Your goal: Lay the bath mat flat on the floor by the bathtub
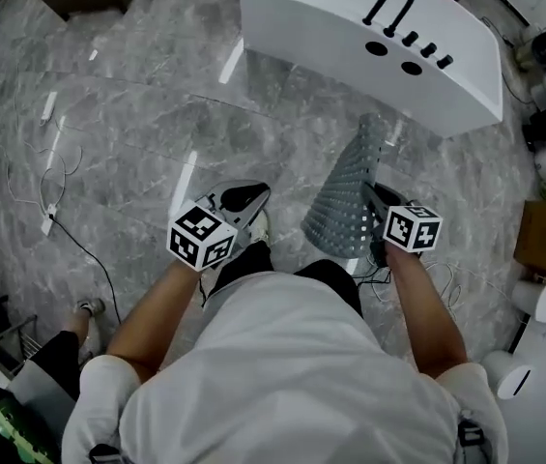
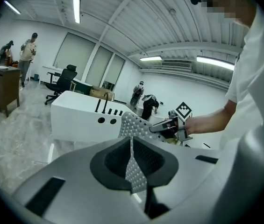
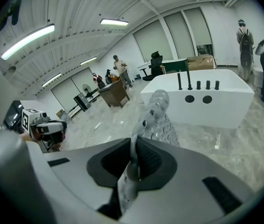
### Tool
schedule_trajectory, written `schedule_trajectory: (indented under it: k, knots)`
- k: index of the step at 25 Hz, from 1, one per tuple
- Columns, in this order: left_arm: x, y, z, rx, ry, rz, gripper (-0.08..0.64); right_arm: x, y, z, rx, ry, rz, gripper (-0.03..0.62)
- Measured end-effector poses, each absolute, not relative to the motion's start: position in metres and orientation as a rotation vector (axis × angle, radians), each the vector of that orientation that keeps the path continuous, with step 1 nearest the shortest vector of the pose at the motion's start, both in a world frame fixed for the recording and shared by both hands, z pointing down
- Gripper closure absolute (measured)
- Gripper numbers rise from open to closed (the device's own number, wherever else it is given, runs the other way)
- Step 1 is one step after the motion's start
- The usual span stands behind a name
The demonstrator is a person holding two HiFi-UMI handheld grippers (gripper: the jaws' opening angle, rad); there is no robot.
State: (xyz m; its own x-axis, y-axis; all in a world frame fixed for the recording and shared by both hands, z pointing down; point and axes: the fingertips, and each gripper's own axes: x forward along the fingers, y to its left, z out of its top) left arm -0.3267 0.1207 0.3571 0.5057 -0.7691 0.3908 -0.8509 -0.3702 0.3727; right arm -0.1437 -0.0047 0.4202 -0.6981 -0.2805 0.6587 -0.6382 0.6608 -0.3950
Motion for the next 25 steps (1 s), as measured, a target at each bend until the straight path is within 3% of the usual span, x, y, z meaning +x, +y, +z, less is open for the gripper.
schedule_trajectory:
  k: [6, 15, 20, 25]
  knots:
    - [-0.390, 0.099, 0.366, 2.161, -1.394, 0.154, 0.528, -0.277, -0.081, 0.433, 0.674, -2.375, 0.850, 0.551]
    - [-0.419, 0.088, 0.419, 2.026, -1.458, 0.124, 0.528, -0.461, -0.188, 0.473, 0.553, -2.465, 0.845, 0.551]
    - [-0.408, 0.067, 0.453, 1.935, -1.464, 0.126, 0.528, -0.516, -0.254, 0.510, 0.550, -2.505, 0.939, 0.551]
    - [-0.364, 0.027, 0.481, 1.906, -1.387, 0.142, 0.528, -0.518, -0.334, 0.562, 0.591, -2.524, 1.027, 0.551]
